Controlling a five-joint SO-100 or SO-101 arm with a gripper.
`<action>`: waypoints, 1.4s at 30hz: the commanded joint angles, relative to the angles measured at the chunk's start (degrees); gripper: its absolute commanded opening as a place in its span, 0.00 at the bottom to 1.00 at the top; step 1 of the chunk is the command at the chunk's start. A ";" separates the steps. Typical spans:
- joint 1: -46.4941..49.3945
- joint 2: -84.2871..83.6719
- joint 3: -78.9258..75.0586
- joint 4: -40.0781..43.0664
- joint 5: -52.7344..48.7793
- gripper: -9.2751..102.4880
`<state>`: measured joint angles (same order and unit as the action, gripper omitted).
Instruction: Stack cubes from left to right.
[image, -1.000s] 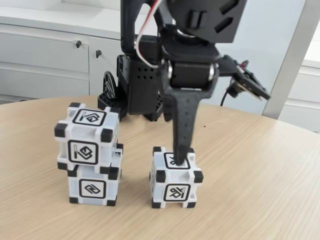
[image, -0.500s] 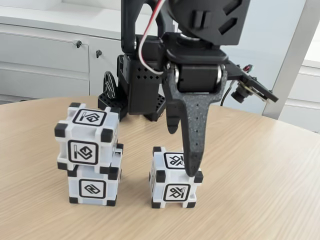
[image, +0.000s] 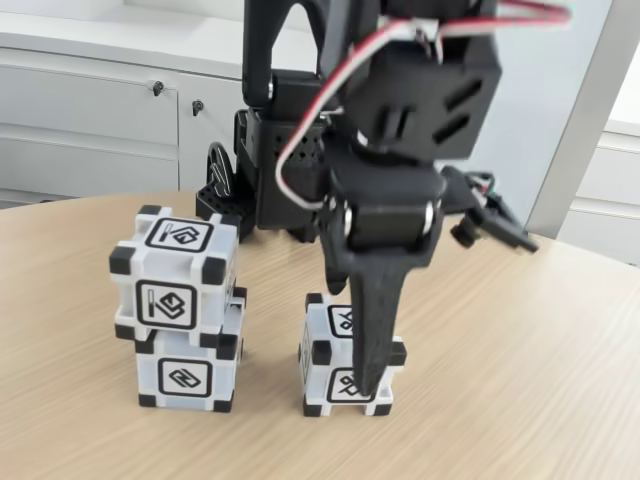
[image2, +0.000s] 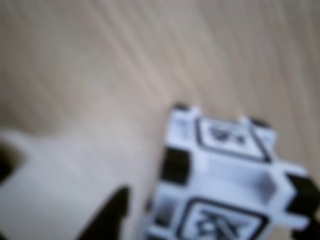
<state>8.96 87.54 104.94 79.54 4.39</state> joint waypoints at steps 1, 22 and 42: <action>0.62 -0.09 -2.29 -0.53 -0.18 0.39; 0.62 -0.35 -1.67 -0.70 -2.90 0.39; 0.62 -9.32 -2.37 -0.62 -1.49 0.37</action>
<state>8.96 79.28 104.50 78.49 2.29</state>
